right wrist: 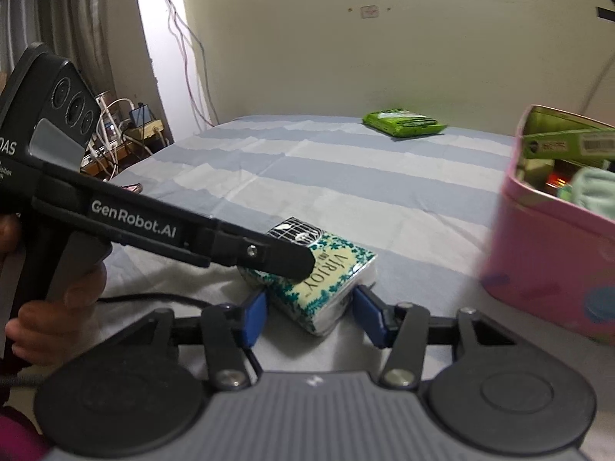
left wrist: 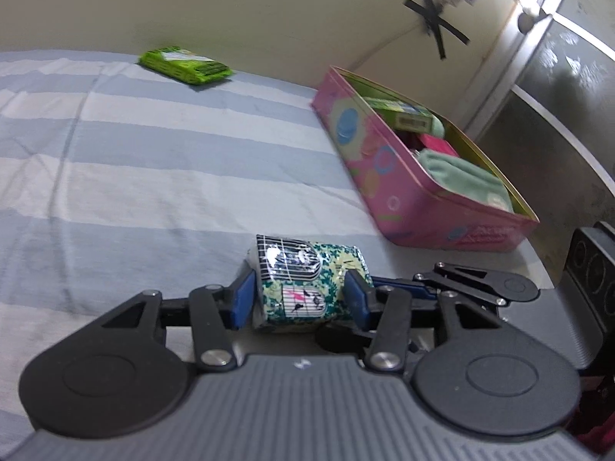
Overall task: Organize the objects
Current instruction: 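Close the left tool on the tissue pack and lift it, then carry the Virjoy tissue pack with the left tool over the pink tin, then open the left tool to drop the tissue pack into the tin, withdraw, then move the right tool toward the lime-green Dafi wipes packet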
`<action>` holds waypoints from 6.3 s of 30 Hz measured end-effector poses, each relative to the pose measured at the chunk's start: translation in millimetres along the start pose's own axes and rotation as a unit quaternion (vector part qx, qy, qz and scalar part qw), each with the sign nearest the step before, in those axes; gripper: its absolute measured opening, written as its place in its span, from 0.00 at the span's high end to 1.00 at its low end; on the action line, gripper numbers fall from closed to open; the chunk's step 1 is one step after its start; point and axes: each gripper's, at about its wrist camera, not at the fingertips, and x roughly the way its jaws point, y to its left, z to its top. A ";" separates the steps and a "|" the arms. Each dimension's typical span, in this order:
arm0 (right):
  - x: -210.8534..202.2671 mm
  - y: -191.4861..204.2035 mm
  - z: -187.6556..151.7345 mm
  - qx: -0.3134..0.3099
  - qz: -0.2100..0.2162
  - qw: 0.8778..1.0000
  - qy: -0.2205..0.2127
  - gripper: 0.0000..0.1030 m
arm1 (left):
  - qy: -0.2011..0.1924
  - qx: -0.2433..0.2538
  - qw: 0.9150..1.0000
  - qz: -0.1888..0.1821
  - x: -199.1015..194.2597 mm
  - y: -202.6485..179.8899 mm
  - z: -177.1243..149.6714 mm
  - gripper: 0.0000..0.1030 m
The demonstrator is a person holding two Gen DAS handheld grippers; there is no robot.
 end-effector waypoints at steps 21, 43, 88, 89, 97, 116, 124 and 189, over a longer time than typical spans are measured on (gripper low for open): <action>-84.2 -44.8 -52.2 0.081 -0.069 0.993 -0.041 0.52 | 0.056 0.110 0.992 -0.037 48.7 -102.8 -4.8 0.49; -136.0 -54.9 -0.8 0.048 -0.115 0.979 -0.163 0.52 | -0.048 0.199 0.978 -0.030 10.8 -160.7 52.1 0.50; -115.5 -163.8 -16.5 0.128 -0.218 0.945 -0.210 0.43 | -0.045 0.191 0.979 0.059 108.8 -202.0 99.5 0.43; -118.6 -161.1 -18.0 0.132 -0.217 0.944 -0.211 0.43 | -0.046 0.190 0.979 0.061 105.3 -200.9 96.9 0.43; -133.2 -143.9 -32.2 0.186 -0.192 0.937 -0.224 0.42 | -0.054 0.188 0.978 0.076 80.1 -185.9 75.7 0.43; -111.9 -91.1 -16.6 0.182 -0.166 0.949 -0.196 0.42 | -0.081 0.152 0.976 0.131 37.2 -115.6 52.0 0.35; -91.5 -62.3 -3.5 0.151 -0.155 0.960 -0.176 0.43 | -0.093 0.133 0.975 0.155 24.5 -77.3 49.6 0.34; 235.3 -97.2 204.7 0.120 -0.167 0.979 -0.001 0.11 | -0.107 -0.072 0.969 0.209 14.1 117.5 74.3 0.32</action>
